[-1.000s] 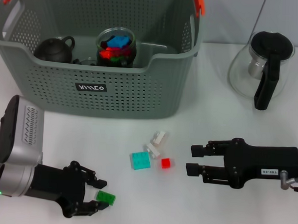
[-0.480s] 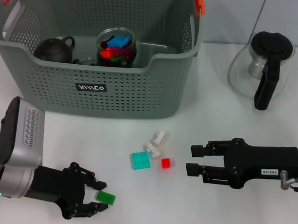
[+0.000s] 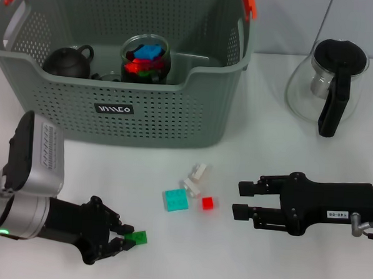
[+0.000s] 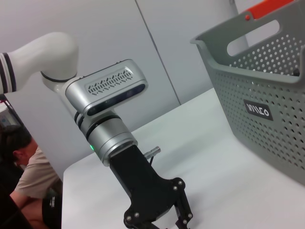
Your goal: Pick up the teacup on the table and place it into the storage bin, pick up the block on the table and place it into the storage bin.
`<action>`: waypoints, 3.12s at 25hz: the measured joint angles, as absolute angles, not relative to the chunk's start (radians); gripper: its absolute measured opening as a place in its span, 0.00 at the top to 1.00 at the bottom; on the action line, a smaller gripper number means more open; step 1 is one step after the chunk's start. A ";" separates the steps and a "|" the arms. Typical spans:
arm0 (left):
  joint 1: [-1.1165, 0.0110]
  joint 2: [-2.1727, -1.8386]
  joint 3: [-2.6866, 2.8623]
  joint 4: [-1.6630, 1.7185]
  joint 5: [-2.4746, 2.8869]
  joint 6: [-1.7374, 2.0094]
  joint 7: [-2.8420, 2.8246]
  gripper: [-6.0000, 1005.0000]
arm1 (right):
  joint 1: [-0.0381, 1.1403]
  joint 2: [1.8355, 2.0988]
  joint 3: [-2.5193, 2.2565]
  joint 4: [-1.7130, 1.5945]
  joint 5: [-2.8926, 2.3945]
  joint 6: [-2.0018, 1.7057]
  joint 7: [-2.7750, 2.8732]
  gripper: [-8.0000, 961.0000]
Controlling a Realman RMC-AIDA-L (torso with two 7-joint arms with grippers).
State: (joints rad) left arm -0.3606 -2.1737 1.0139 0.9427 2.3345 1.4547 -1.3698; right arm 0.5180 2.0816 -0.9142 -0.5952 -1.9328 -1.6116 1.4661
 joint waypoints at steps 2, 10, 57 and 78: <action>-0.361 -2.173 1.012 0.957 2.335 1.465 -1.382 0.82 | 0.518 2.082 -0.914 -0.595 -1.933 -1.612 1.468 0.40; -0.382 -2.152 0.821 1.045 2.299 1.700 -1.395 0.82 | 0.522 2.080 -0.914 -0.595 -1.933 -1.612 1.468 0.40; -0.761 -2.066 0.914 1.063 2.396 1.222 -2.194 0.74 | 0.525 2.088 -0.913 -0.595 -1.933 -1.606 1.458 0.40; -0.500 -2.058 0.640 0.972 1.584 1.678 -1.748 0.42 | 0.519 2.092 -0.894 -0.587 -1.922 -1.605 1.441 0.40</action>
State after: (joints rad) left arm -0.5000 -2.0580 0.6401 0.9725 1.5845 1.6782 -1.7480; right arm 0.5191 2.0920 -0.8940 -0.5871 -1.9220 -1.6048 1.4406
